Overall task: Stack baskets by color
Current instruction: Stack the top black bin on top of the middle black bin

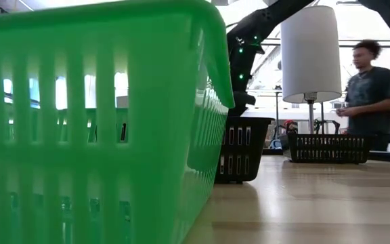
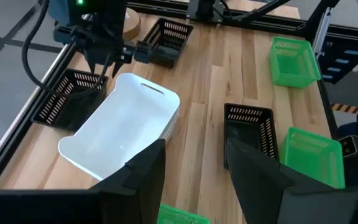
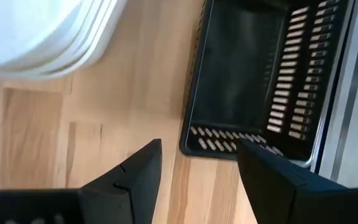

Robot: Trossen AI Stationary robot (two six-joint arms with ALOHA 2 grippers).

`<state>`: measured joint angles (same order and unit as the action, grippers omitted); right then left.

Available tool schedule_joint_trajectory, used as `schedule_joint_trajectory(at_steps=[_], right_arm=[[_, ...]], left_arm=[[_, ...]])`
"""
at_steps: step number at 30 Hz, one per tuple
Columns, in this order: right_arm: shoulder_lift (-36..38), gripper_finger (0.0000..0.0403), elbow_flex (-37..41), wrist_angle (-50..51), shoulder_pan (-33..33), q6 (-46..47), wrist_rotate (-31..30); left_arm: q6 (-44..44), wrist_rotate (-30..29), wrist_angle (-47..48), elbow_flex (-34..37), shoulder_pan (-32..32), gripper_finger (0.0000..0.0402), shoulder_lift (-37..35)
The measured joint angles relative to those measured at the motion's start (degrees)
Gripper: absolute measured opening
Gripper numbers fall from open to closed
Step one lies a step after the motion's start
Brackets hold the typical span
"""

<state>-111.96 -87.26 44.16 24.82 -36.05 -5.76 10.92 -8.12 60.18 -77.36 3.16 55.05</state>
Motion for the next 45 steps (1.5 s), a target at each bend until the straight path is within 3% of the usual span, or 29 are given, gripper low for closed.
schedule_joint_trajectory(at_steps=[8, 20, 31, 39, 45], right_arm=[[-1.97, 0.0193, 0.00, -1.83, 0.00, 0.52, 2.78], [-4.33, 0.0184, -0.04, -4.63, 0.10, 2.81, 1.35], [-5.72, 0.0127, 0.00, -4.06, 0.44, 5.32, 1.71], [-5.72, 0.0011, 0.00, -1.16, 0.89, 7.57, 3.04], [-5.43, 0.0006, 0.00, 0.56, 0.96, 10.45, 1.67]], left_arm=[[-0.13, 0.00, 0.10, 0.00, 0.00, 0.0157, 0.00], [-0.04, -0.02, 0.18, 0.00, 0.00, 0.0157, 0.00], [-0.02, -0.04, 0.41, -0.02, 0.02, 0.0157, 0.00], [-0.07, -0.09, 0.46, -0.02, 0.02, 0.0157, 0.00], [0.00, -0.13, 0.46, -0.02, 0.02, 0.0157, 0.00]])
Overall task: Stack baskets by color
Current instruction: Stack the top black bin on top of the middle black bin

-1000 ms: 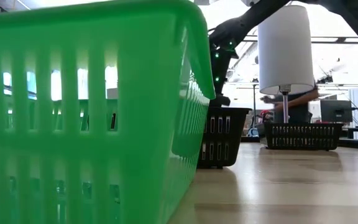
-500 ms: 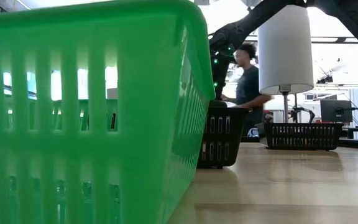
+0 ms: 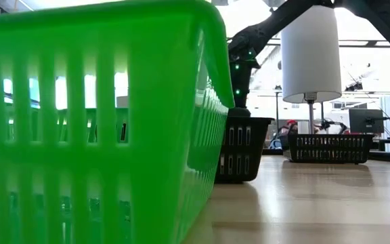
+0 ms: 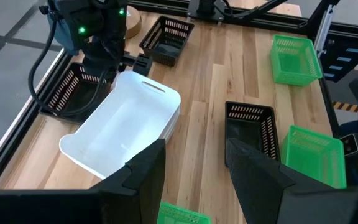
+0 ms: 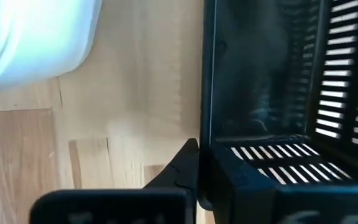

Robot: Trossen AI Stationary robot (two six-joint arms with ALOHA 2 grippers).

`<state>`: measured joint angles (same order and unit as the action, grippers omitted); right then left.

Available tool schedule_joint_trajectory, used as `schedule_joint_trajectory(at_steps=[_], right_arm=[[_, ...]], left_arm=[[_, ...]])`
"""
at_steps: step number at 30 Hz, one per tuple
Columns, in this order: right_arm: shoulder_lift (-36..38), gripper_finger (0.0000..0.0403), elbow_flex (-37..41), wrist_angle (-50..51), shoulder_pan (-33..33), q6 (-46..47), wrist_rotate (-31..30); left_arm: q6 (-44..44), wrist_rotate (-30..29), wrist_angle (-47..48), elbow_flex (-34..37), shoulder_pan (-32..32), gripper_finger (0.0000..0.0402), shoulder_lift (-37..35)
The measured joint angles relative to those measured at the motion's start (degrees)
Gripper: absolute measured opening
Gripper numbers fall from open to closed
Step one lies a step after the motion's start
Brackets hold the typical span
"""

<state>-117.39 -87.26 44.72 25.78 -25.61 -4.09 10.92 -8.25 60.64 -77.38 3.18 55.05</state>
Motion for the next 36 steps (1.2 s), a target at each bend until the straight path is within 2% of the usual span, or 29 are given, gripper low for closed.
schedule_joint_trajectory(at_steps=[11, 16, 28, 36], right_arm=[[7.12, 0.0001, 0.00, 6.75, -0.02, 9.74, -7.86], [11.69, 0.0001, 0.00, 9.84, -0.92, 12.21, -8.99], [24.40, 0.0000, 0.00, 19.36, -11.16, 17.89, -10.46], [29.88, 0.0000, 0.00, 25.87, -17.50, 22.84, -14.58]], left_arm=[[0.90, -0.07, 1.80, 0.00, -0.01, 0.0157, 0.00], [0.98, -0.09, 2.95, 0.00, -0.02, 0.0157, 0.00], [1.05, -0.07, 2.91, 0.00, 0.00, 0.0157, 0.00], [1.09, -0.07, 2.85, 0.00, -0.02, 0.0157, 0.00]])
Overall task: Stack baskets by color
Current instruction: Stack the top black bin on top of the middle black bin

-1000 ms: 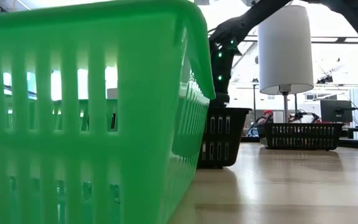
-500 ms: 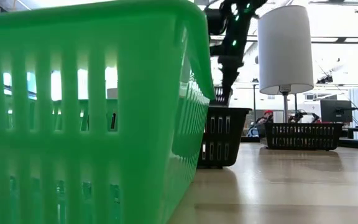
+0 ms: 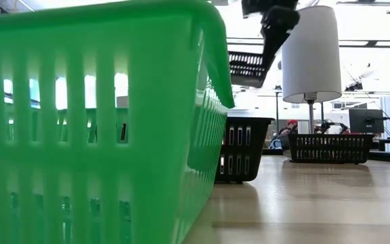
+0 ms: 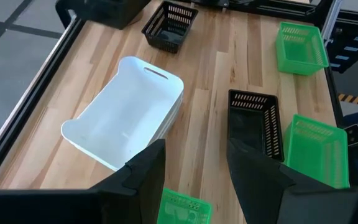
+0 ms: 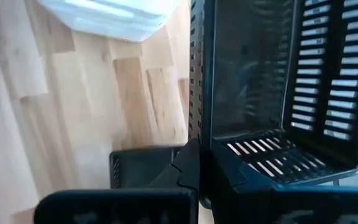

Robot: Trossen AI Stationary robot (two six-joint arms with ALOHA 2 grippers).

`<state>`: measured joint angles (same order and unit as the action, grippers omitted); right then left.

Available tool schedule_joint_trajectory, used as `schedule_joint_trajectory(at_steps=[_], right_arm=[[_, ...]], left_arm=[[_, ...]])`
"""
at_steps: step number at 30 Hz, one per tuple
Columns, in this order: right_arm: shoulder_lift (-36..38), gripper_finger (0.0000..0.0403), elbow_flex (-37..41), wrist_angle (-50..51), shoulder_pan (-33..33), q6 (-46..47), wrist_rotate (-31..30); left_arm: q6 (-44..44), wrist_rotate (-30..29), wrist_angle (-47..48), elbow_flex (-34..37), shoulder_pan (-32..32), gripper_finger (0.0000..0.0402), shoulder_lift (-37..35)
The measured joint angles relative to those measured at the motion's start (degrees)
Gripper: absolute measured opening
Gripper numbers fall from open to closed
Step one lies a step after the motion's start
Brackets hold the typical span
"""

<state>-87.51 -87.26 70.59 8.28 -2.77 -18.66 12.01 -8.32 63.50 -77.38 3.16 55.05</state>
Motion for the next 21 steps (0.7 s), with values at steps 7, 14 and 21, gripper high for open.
schedule_joint_trajectory(at_steps=[7, 14, 21], right_arm=[[2.01, 0.0000, 2.22, -0.24, -2.88, 2.81, 0.02], [8.00, 0.0000, 15.89, -6.52, -5.54, 4.53, 0.27], [15.19, 0.0000, 24.40, -7.64, -7.67, 5.99, 2.62]], left_arm=[[0.00, 0.02, 0.01, 0.00, 0.00, 0.0157, 0.02], [-0.10, 0.07, 0.03, 0.00, 0.01, 0.0157, 0.02], [-0.13, 0.04, -0.01, 0.00, 0.01, 0.0157, 0.02]])
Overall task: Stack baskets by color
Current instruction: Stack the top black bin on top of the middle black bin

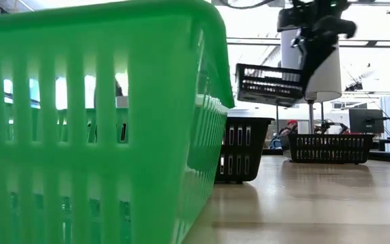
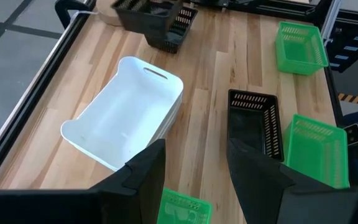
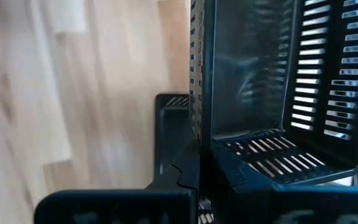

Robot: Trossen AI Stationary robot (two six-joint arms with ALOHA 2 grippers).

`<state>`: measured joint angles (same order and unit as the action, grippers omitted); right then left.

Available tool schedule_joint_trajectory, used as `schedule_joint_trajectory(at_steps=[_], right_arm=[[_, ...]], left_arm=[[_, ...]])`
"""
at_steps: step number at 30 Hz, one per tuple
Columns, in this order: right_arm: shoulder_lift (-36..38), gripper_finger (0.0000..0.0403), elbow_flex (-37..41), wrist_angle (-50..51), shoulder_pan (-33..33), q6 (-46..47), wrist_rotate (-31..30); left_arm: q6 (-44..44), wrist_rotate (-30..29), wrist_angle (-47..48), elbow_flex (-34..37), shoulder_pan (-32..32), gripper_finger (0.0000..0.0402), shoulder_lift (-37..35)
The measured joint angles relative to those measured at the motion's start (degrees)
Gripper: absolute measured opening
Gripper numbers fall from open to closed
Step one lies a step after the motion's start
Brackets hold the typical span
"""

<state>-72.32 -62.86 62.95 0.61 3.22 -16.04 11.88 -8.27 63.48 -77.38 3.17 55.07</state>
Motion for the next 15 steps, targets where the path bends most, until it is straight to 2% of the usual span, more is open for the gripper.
schedule_joint_trajectory(at_steps=[15], right_arm=[[15.22, 0.0000, 16.69, -0.91, -4.97, 10.19, 0.10]], left_arm=[[0.13, 0.00, -0.15, 0.00, 0.01, 0.0157, 0.00]])
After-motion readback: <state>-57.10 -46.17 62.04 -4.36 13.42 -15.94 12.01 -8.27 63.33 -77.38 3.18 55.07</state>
